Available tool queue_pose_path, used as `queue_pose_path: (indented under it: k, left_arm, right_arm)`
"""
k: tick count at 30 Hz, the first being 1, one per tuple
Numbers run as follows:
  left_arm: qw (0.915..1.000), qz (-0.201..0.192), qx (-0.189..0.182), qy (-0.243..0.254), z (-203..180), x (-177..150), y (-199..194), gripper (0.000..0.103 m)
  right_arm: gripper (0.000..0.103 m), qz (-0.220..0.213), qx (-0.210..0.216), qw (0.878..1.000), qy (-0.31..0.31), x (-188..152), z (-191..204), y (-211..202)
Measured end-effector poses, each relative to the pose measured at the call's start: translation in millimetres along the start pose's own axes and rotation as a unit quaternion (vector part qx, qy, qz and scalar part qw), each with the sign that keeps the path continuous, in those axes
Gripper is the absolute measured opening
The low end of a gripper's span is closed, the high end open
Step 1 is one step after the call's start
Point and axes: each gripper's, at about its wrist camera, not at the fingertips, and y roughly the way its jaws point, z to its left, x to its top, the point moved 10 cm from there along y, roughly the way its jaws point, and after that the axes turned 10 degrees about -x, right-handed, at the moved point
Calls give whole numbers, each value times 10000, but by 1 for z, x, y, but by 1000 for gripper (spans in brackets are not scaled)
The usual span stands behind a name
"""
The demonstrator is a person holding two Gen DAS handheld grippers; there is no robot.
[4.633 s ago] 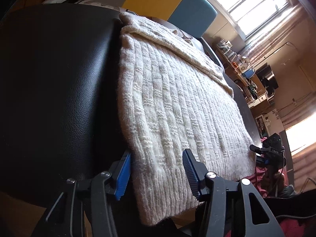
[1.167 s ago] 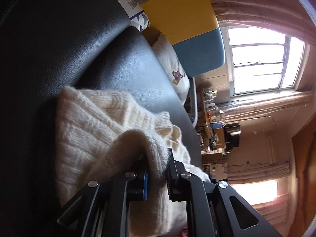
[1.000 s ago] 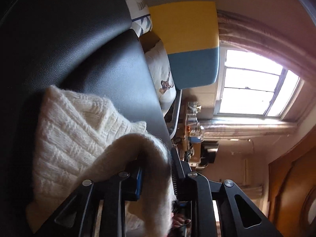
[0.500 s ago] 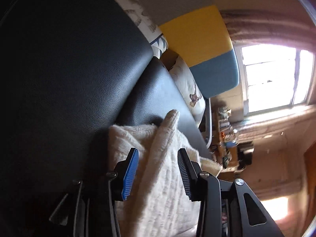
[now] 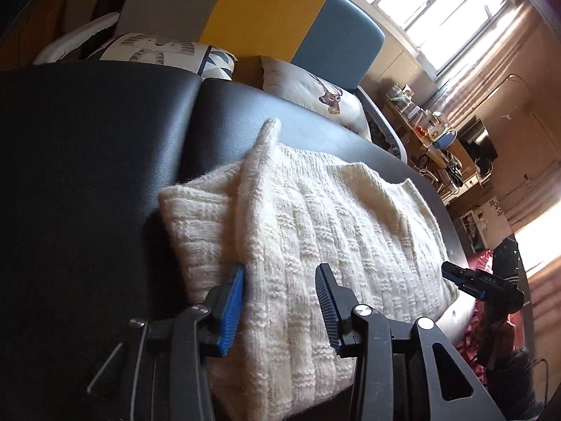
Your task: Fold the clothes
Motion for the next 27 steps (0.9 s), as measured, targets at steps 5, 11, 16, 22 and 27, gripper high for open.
queue_pose_path:
  k: [5, 11, 16, 22, 27]
  left_arm:
    - [9953, -307, -710, -586, -18, 4, -28, 5]
    - [9883, -418, -283, -1436, 38, -41, -59, 4]
    - [9817, -623, -254, -1783, 63, -42, -51, 5]
    - [9930, -851, -181, -794, 25, -11, -54, 45]
    - [9991, -289, 311, 20, 8, -2, -13, 48]
  right_arm:
    - [31, -26, -82, 9999, -71, -7, -6, -2]
    - [29, -16, -77, 9997, -229, -29, -22, 4]
    - [29, 44, 54, 10000, -32, -28, -24, 3]
    - [29, 126, 89, 9998, -136, -30, -22, -7]
    - [29, -396, 37, 9988, -278, -5, -27, -47]
